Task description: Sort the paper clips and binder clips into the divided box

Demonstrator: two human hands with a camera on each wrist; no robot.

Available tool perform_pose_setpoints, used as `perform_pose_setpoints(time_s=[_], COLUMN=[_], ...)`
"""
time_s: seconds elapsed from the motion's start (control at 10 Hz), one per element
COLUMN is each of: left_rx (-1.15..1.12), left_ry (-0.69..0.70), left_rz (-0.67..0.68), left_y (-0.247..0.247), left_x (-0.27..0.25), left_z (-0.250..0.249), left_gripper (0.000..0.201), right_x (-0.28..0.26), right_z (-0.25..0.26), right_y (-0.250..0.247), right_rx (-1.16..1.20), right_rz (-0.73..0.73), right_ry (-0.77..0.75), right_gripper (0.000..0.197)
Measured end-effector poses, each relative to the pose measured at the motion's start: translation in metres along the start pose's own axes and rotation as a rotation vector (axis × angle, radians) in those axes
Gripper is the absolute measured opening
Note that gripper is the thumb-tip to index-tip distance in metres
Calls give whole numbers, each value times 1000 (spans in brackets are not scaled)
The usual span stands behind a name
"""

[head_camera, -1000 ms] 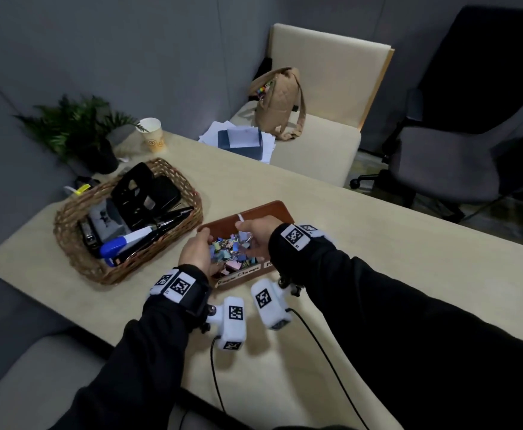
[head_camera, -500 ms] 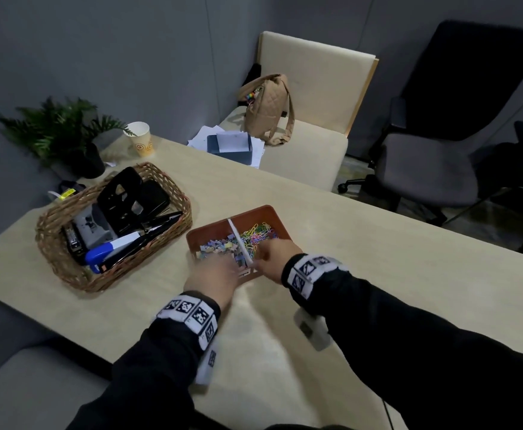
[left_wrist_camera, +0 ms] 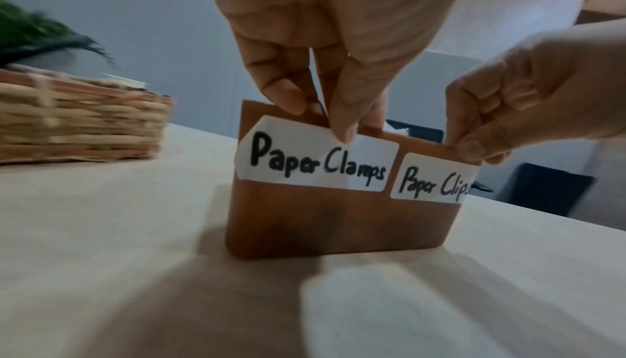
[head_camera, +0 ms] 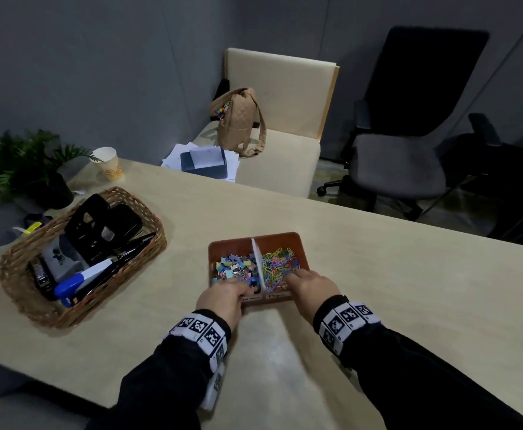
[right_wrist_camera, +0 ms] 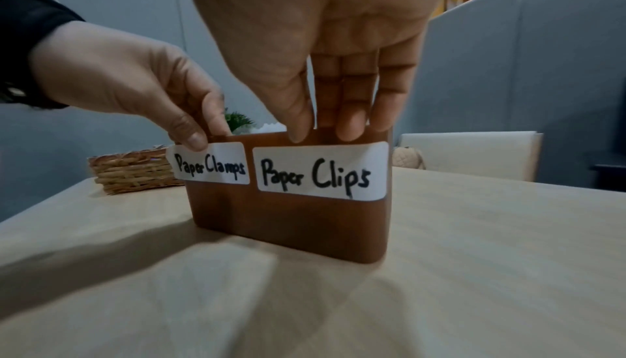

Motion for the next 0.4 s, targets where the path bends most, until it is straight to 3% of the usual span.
perform_pose_setpoints(time_s=[0.2, 0.3, 0.4], left_rx=[20, 31, -109], left_ry=[201, 281, 263], left_rz=[119, 174, 418], left_y=[29, 50, 93], left_x=[7, 9, 5], left_z=[-67, -95, -104], left_gripper=[25, 26, 28], right_x=[-70, -104, -129], right_z=[-68, -92, -108], right_y=[9, 19, 14], right_rx=[-8, 129, 153], right_rz=[13, -11, -122], right_ry=[223, 269, 306], right_gripper=[51, 55, 50])
Point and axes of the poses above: each hand's wrist, its own x-axis towards the middle knuckle, its own y-axis out of the palm, z = x × y, the point moved 6 cm from there along x, towards the middle knuckle, and after that the axes turned 1 degree about -y, right-handed, at the moved point
